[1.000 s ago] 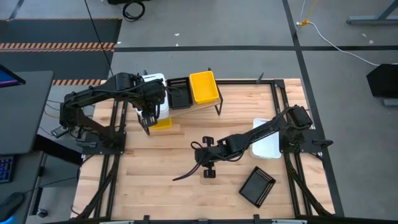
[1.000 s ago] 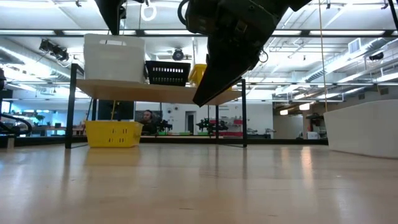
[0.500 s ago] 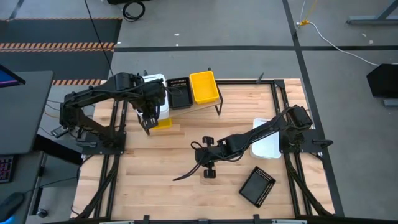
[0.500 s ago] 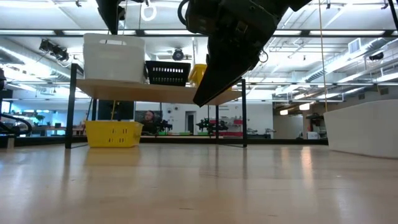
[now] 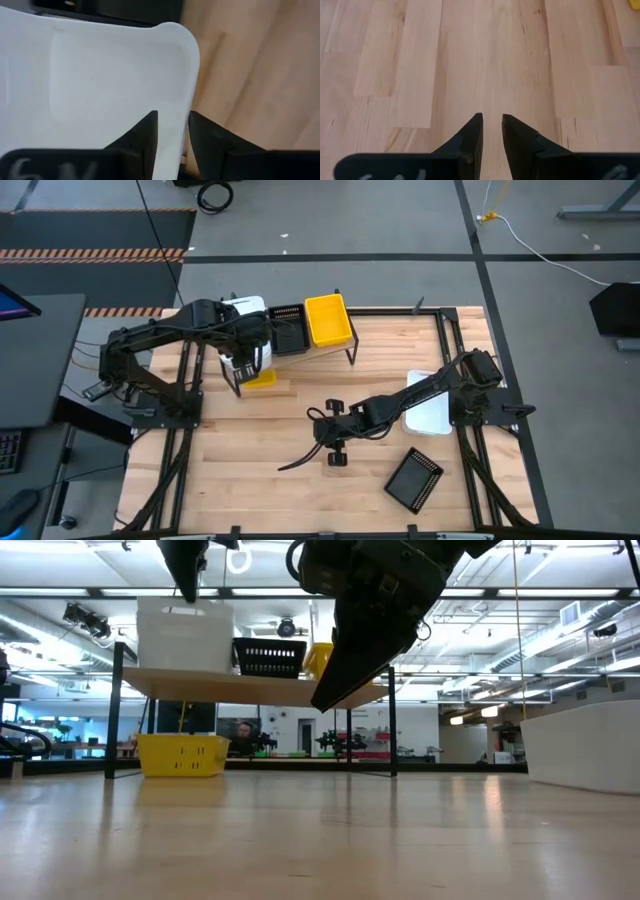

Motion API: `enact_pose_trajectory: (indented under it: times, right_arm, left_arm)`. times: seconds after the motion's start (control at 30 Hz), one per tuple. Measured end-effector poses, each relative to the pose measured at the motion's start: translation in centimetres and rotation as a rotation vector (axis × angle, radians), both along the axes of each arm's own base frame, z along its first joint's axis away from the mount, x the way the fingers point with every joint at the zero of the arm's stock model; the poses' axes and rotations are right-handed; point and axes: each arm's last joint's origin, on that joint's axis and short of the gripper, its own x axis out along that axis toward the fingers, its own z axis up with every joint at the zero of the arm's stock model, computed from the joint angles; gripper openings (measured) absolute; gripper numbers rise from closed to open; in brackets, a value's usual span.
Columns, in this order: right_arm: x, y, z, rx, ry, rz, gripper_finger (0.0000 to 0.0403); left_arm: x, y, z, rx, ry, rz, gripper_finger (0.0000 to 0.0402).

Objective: Stack baskets on shelf by color
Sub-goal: Stack the left white bin on top of the other white bin on the shelf

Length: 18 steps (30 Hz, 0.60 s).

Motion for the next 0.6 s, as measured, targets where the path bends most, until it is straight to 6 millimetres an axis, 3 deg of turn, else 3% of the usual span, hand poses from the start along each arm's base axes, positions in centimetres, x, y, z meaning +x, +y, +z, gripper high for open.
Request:
enact_pose_trajectory:
  times: [0.17, 0.6]
  right_arm:
    - [0.0, -0.01, 0.0, 0.0, 0.0, 0.0, 0.0078]
    - [0.0, -0.01, 0.0, 0.0, 0.0, 0.0, 0.0078]
  left_arm:
    - [-0.08, 0.42, 0.03, 0.048, -0.004, 0.067, 0.0117]
    - [-0.02, 0.18, -0.03, -0.059, -0.045, 0.13, 0.0117]
